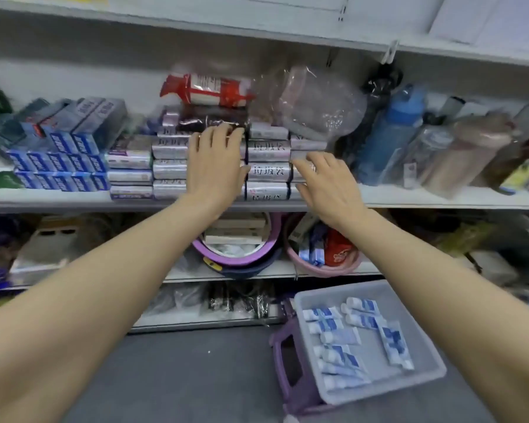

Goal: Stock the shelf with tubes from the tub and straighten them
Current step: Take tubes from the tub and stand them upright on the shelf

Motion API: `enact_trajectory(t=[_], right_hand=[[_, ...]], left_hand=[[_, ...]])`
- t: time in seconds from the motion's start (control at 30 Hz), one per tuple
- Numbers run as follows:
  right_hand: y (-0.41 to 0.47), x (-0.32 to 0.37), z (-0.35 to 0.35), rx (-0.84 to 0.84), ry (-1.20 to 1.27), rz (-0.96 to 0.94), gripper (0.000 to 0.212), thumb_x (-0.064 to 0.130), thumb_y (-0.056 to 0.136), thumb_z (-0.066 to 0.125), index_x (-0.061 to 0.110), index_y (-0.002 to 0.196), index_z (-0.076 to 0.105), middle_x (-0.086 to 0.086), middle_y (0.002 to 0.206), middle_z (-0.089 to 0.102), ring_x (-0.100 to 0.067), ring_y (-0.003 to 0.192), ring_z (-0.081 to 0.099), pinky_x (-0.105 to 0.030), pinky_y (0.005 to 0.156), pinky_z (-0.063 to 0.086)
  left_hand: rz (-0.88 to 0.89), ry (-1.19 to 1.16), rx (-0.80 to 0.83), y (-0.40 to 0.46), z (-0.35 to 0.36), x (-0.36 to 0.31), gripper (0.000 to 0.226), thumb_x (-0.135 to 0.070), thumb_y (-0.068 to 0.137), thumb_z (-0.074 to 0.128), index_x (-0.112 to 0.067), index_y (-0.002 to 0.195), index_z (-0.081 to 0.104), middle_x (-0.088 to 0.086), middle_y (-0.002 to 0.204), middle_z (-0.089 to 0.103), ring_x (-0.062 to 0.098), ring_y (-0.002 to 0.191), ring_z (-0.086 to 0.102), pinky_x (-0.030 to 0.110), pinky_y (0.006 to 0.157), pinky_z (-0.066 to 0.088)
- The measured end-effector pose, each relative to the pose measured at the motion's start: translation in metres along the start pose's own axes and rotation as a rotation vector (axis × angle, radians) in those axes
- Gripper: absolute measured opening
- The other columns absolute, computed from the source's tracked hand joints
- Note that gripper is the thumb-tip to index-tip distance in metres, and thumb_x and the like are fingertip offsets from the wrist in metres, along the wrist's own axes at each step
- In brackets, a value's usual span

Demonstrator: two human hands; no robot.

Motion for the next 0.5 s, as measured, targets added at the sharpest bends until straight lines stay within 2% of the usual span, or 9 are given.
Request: enact_trajectory(t=[0.2,0.3,0.4,0.5], right_hand=[[-0.117,-0.068,0.08,0.175,0.026,0.138,0.048,0.033,0.084,0.054,0.012,0.127,0.055,-0.015,0.112,0.058,-0.037,0.098,0.055,-0.042,0.076,0.044],[-0.173,-0.101,0.123,0.269,0.083,0.216,0.048,0.032,0.084,0.047,0.011,0.126,0.057,-0.015,0.11,0.06,-0.037,0.095,0.056,-0.042,0.075,0.046],[-0.226,-0.136,0.168,0.398,0.136,0.279,0.048,0.025,0.081,0.066,0.01,0.125,0.056,-0.018,0.109,0.059,-0.038,0.093,0.056,-0.043,0.073,0.046],[-0.28,-0.166,0.211,0.534,0.191,0.351,0.054,0.021,0.075,0.075,0.007,0.124,0.058,-0.018,0.106,0.061,-0.038,0.091,0.059,-0.041,0.069,0.048]], left_hand=[[0.115,-0.069,0.152,-0.038,0.092,-0.098,0.06,-0.036,0.083,0.065,-0.012,0.134,0.044,0.012,0.139,0.044,0.035,0.126,0.041,0.049,0.107,0.029],[0.151,-0.095,0.278,-0.062,0.144,-0.151,0.063,-0.036,0.082,0.067,-0.013,0.136,0.045,0.013,0.139,0.046,0.035,0.126,0.042,0.048,0.108,0.029],[0.204,-0.118,0.358,-0.089,0.198,-0.201,0.063,-0.031,0.077,0.072,-0.012,0.133,0.048,0.012,0.133,0.05,0.035,0.121,0.046,0.049,0.104,0.034],[0.226,-0.15,0.475,-0.12,0.247,-0.245,0.066,-0.034,0.074,0.075,-0.011,0.13,0.051,0.014,0.128,0.053,0.035,0.117,0.049,0.046,0.099,0.038]])
Point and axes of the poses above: each hand's wrist, its own y-axis towards the middle knuckle, its own z-axis out of the palm, x = y × z, the point moved 4 cm from there along y, towards the middle knuckle
